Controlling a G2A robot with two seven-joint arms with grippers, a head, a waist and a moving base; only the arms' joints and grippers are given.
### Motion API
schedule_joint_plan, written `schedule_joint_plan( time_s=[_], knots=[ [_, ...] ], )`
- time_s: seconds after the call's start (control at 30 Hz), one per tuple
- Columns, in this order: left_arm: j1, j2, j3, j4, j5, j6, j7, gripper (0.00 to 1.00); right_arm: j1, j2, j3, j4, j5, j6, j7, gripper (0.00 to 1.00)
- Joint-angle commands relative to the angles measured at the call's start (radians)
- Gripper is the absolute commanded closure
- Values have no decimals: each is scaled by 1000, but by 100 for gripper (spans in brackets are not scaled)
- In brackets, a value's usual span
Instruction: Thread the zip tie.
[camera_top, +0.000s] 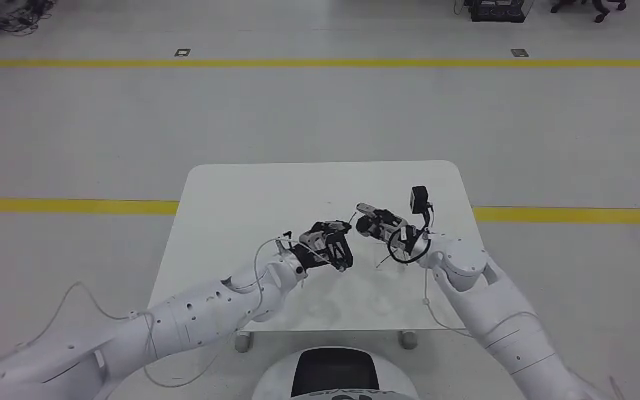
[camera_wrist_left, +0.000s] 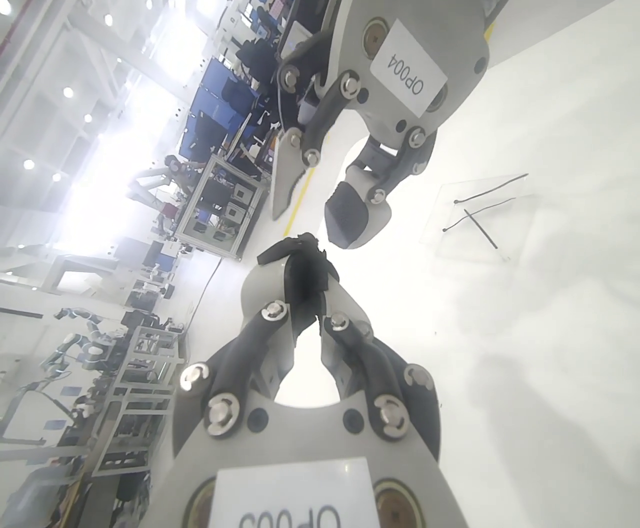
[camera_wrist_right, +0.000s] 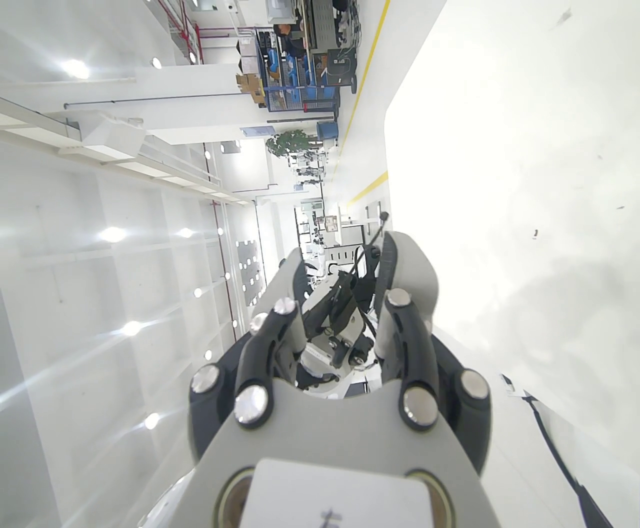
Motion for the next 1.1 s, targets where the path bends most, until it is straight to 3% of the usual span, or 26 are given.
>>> schedule_joint_plan(
  time_s=[0.0, 0.23, 0.27, 0.53, 0.67, 0.83, 1.07],
  knots=[
    [18, 7, -31, -7, -70, -12, 18, 100, -7, 1, 9, 0, -2, -6, -7, 0],
    [70, 39, -145, -2, -318, -134, 60, 100, -16, 2, 22, 0, -22, -38, -4, 0],
    [69, 42, -155, -2, -317, -150, 64, 100, -16, 2, 22, 0, -22, -38, -4, 0],
    [74, 43, -161, 0, -318, -160, 62, 100, -16, 2, 22, 0, -22, -38, -4, 0],
    [90, 35, -207, 15, -483, -222, 58, 100, -18, 2, 22, -3, -43, -40, -22, 0],
    [116, 33, -291, 57, -811, -359, 25, 100, -36, 10, 60, -9, -93, -53, -34, 0],
    [130, 27, -345, 116, -1013, -493, -32, 100, -57, 20, 108, -13, -135, -57, -26, 0]
  ],
)
